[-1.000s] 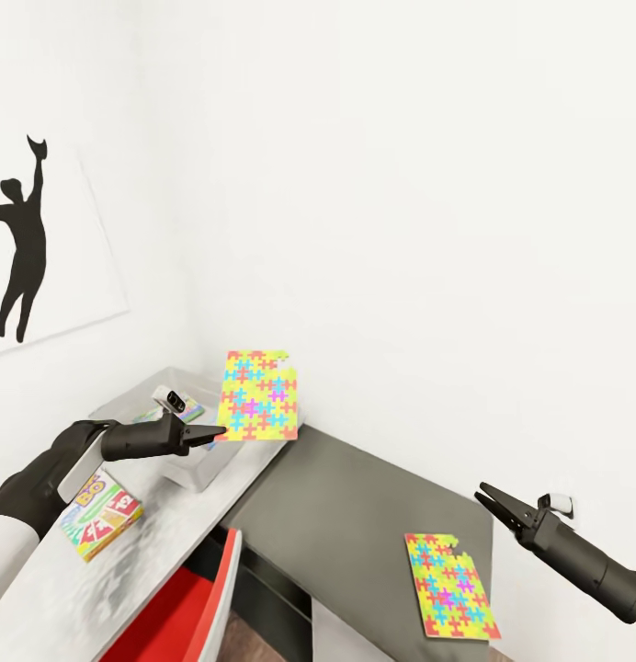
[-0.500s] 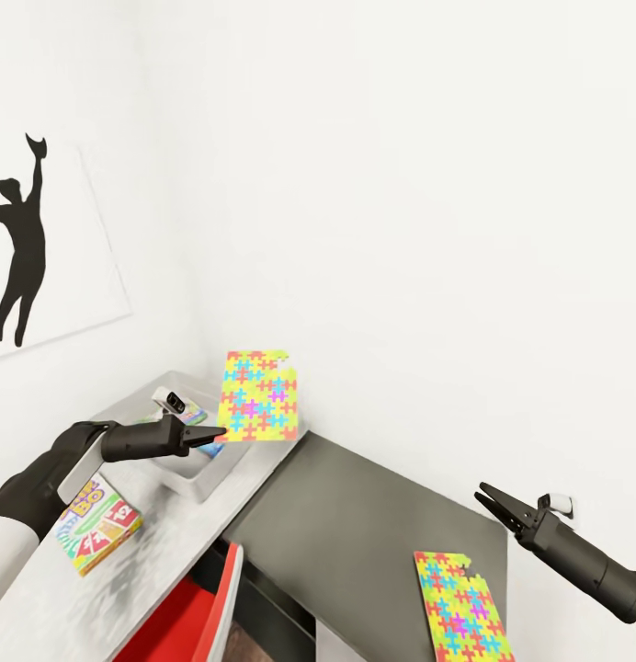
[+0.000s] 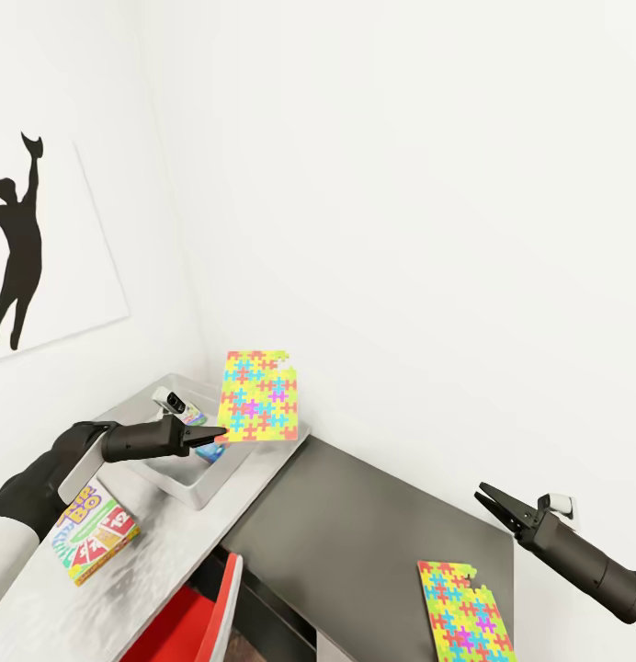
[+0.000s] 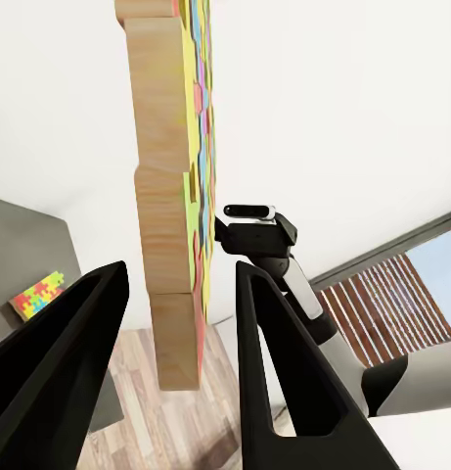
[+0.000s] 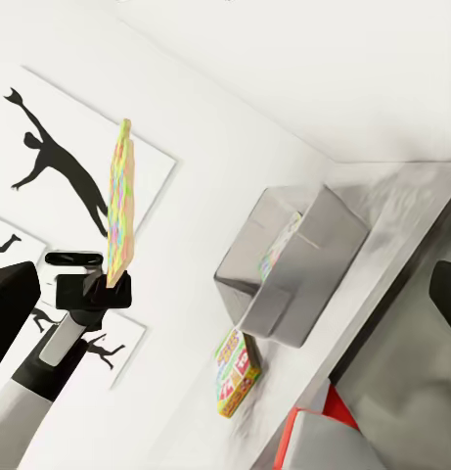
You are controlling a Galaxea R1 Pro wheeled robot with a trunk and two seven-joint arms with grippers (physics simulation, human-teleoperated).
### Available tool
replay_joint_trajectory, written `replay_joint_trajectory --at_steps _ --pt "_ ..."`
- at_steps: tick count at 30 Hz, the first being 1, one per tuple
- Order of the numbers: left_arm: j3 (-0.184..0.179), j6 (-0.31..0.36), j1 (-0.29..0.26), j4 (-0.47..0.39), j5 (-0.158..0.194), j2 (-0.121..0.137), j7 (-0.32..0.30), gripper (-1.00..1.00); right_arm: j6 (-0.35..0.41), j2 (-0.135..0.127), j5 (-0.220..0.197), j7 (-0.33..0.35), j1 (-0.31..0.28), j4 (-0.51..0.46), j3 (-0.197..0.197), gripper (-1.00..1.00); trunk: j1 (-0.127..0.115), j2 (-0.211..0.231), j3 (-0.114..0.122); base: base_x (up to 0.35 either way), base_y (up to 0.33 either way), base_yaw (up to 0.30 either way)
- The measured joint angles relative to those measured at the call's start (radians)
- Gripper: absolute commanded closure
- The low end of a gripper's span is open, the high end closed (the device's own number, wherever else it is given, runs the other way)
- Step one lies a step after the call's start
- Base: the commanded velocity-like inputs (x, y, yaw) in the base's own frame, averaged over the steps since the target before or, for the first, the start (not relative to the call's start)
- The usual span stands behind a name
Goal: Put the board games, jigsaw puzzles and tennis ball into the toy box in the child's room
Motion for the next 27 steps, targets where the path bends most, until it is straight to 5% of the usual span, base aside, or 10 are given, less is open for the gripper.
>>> replay_joint_trajectory --at_steps 27 --pt "0.008 0.000 0.000 0.028 0.004 0.001 0.001 1.00 0.000 -0.001 0.000 -0.001 0.000 -0.001 0.000 -1.00 0.000 0.000 0.000 0.008 0.000 0.000"
